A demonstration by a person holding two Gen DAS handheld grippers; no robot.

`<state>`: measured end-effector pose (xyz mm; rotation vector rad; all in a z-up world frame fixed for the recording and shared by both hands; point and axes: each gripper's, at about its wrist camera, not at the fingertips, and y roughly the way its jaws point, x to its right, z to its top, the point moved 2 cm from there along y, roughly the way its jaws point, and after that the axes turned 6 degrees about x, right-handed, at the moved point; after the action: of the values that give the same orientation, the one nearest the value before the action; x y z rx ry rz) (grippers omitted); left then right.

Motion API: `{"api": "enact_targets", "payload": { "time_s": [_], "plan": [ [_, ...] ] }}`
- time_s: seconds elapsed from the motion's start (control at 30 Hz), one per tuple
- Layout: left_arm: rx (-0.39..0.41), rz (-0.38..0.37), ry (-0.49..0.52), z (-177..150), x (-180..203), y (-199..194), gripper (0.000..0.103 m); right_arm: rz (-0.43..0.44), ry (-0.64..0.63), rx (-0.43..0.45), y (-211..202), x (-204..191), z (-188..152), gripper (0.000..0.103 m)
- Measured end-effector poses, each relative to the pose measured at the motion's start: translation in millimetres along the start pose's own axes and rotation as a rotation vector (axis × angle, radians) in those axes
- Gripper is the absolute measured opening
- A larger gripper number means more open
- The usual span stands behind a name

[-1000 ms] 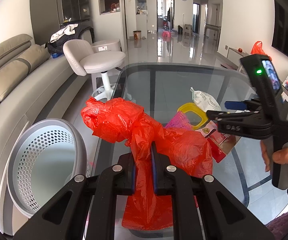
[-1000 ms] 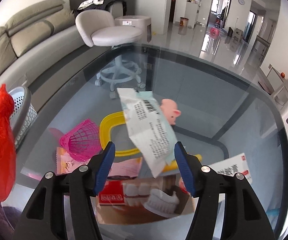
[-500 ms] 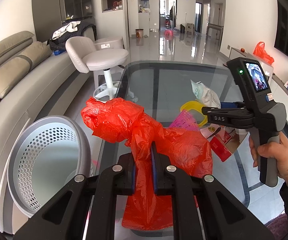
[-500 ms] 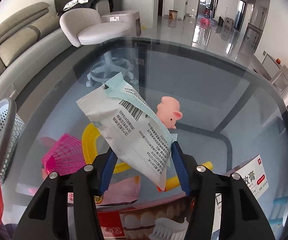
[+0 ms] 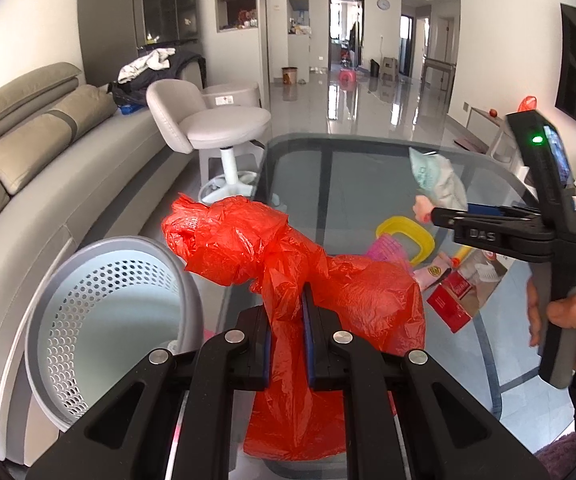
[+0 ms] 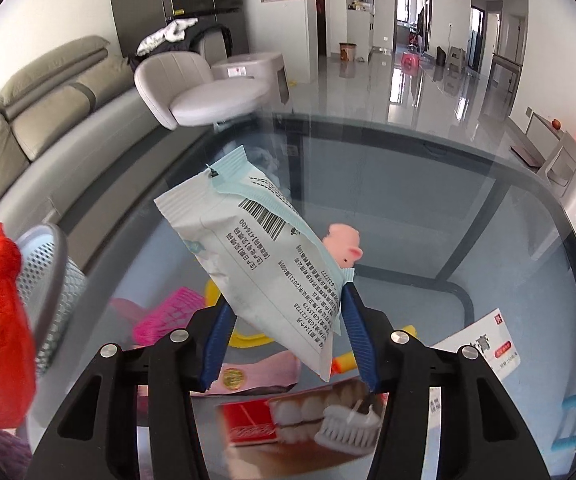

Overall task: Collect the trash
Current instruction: 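Grasp the white wrapper packet with the right tool while the left tool holds the red bag, then carry both items over the wastebasket and open both tools to drop them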

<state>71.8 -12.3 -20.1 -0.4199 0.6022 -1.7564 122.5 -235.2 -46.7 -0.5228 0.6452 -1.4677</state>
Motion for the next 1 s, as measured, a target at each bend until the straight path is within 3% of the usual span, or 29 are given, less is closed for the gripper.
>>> {"api": "enact_targets", "payload": {
  "time_s": [0.23, 0.53, 1.0],
  "plan": [
    [0.043, 0.043, -0.029, 6.2, -18.8, -12.3, 0.012, 0.080, 0.012, 0.064, -38.6, -33.3, 6.2, 0.051],
    [0.056, 0.104, -0.093, 3.6, -59.3, -28.5, 0.012, 0.194, -0.002, 0.090, -54.4, -100.5, 15.1, 0.051],
    [-0.003, 0.306, -0.134, -24.3, -149.6, -47.3, 0.012, 0.366, -0.082, -0.008, -31.4, -203.9, 5.0, 0.051]
  ]
}}
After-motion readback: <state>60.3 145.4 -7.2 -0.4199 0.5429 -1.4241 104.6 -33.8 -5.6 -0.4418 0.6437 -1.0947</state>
